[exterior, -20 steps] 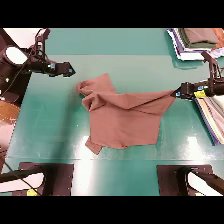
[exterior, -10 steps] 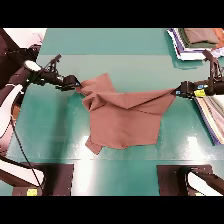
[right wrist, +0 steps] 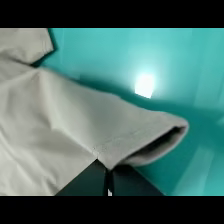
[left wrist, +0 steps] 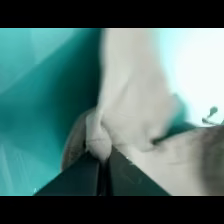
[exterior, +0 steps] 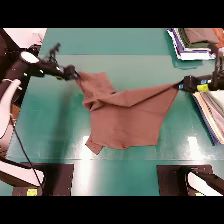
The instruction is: Fold the shirts.
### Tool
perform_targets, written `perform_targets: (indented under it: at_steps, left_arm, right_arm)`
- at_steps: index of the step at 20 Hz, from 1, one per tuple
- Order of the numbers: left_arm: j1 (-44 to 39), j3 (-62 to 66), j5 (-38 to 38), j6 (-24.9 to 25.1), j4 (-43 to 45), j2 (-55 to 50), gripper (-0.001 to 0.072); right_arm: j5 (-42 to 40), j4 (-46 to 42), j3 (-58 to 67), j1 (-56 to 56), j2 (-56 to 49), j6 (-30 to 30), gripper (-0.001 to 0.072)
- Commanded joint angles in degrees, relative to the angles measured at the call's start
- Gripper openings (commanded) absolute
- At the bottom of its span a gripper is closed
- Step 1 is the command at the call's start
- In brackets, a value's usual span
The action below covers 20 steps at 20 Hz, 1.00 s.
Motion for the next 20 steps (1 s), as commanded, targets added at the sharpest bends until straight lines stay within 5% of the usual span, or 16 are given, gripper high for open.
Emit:
perform_targets:
  at_steps: [1, 13, 20]
  left_arm:
    - [2.43, 7.98, -2.16, -0.02, -0.33, 9.46, 0.0026]
    - [4.48, 30.27, 6.05, -0.68, 1.97, 42.82, 0.0026]
    - [4.48, 31.08, 6.43, -2.84, 2.69, 47.80, 0.0026]
  right_arm:
    - [-3.21, -0.85, 9.62, -0.04, 0.02, -0.63, 0.0017]
    - [-0.33, -4.81, 51.47, -0.04, 0.52, -1.14, 0.0017]
    - [-3.43, -19.41, 41.88, -0.04, 12.66, -0.17, 0.0016]
